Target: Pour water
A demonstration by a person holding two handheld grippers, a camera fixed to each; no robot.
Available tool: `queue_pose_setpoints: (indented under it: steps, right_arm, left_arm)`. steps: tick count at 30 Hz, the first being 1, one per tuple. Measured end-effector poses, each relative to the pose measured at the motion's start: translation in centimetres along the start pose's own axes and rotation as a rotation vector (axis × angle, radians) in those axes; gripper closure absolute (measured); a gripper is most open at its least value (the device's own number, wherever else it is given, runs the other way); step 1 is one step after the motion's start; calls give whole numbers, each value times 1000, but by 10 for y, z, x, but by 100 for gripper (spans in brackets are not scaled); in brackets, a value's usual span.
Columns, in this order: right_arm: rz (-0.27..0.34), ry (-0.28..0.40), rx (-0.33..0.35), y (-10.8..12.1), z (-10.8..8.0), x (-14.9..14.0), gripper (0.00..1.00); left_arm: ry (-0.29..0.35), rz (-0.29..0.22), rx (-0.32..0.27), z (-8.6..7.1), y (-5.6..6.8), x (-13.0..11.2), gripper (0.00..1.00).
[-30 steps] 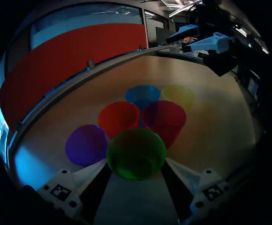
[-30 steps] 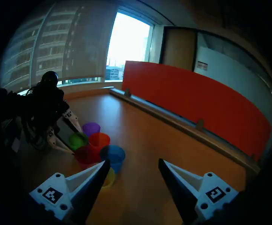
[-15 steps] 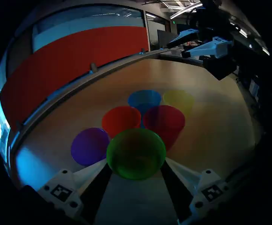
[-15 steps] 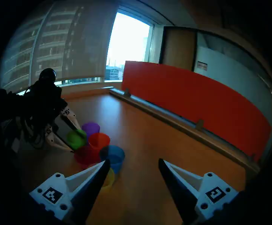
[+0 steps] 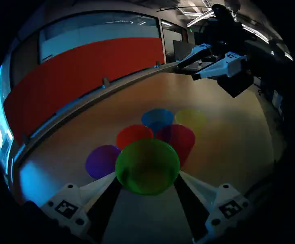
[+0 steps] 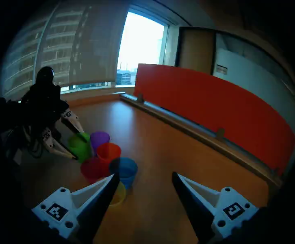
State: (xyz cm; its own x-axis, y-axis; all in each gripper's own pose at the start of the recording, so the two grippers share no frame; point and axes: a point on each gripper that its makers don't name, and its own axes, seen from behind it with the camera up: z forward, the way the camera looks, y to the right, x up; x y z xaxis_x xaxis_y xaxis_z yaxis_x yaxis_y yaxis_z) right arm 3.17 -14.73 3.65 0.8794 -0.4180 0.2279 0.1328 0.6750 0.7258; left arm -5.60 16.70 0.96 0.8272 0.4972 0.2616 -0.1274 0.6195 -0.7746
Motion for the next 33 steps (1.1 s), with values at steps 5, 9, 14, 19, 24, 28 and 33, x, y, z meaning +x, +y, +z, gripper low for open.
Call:
queue_pose_setpoints:
  steps: [5, 9, 14, 19, 24, 28, 33]
  right_arm:
    - [-1, -6, 6, 0, 4, -2, 0]
    - [-3, -7, 11, -2, 6, -2, 0]
    - [-2, -11, 19, -3, 10, -3, 0]
    - [0, -18, 25, -3, 14, -5, 0]
    - [0, -28, 38, -5, 19, -7, 0]
    - [-4, -40, 52, -7, 23, -10, 0]
    - [-9, -59, 70, -10, 30, -14, 0]
  left_arm:
    - [27, -12, 9, -8, 1, 8, 17]
    - [56, -24, 20, -13, 1, 14, 17]
    - [95, -37, 35, -21, 0, 22, 17]
    - [127, -50, 46, -28, -1, 30, 17]
    - [165, -56, 63, -37, -4, 40, 17]
    - [196, -61, 81, -44, -8, 46, 17]
    - [225, -78, 100, -52, -12, 51, 17]
